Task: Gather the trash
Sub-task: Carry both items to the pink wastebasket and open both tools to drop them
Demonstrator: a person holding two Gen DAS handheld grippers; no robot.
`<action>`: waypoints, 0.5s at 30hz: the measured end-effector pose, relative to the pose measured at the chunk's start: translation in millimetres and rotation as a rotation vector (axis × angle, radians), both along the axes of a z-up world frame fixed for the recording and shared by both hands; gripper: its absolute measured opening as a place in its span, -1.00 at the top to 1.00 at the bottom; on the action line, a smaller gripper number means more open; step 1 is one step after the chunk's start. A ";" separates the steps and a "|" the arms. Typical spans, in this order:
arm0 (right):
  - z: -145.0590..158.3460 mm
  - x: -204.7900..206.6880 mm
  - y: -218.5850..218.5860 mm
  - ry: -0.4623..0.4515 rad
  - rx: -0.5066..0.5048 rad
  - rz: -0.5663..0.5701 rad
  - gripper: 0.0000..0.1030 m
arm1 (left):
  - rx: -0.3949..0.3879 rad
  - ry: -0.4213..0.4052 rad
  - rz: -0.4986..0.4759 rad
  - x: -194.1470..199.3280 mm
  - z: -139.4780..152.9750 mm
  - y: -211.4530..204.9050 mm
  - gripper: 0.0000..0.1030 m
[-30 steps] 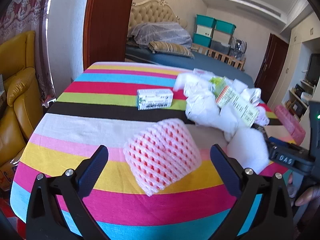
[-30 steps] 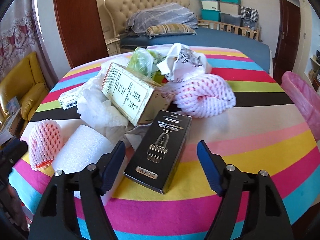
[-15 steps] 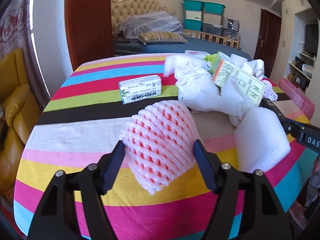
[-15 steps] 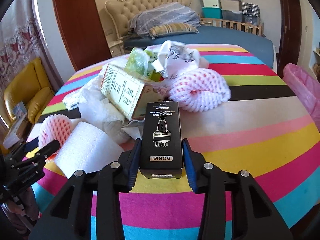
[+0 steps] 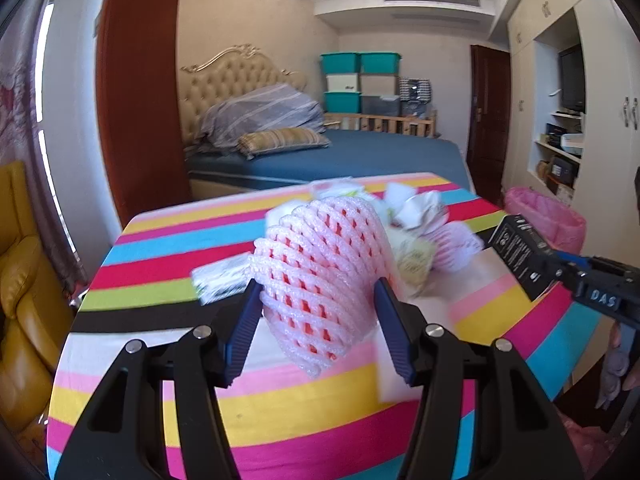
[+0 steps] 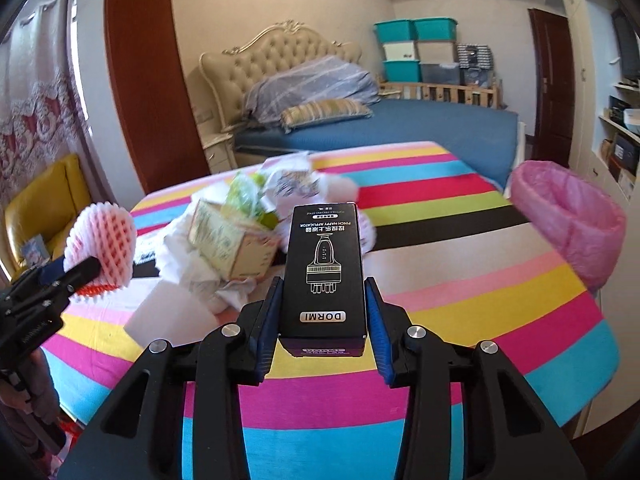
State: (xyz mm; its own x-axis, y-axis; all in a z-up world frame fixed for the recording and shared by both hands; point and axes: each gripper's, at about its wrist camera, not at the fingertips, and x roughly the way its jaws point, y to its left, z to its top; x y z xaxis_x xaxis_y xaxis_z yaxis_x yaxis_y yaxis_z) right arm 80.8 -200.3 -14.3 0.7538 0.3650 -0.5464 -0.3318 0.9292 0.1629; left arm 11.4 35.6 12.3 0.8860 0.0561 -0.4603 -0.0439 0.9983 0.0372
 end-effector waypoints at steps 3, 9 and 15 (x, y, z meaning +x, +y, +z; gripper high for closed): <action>4.1 3.8 -18.4 -0.013 0.018 -0.040 0.24 | -0.021 -0.009 -0.072 8.7 10.3 -19.5 -0.08; 10.6 13.5 -71.8 -0.039 0.034 -0.150 0.24 | -0.057 0.016 -0.238 44.1 20.5 -78.1 -0.08; 16.4 27.9 -131.5 -0.071 0.051 -0.266 0.24 | -0.054 0.048 -0.351 88.7 19.2 -142.7 -0.08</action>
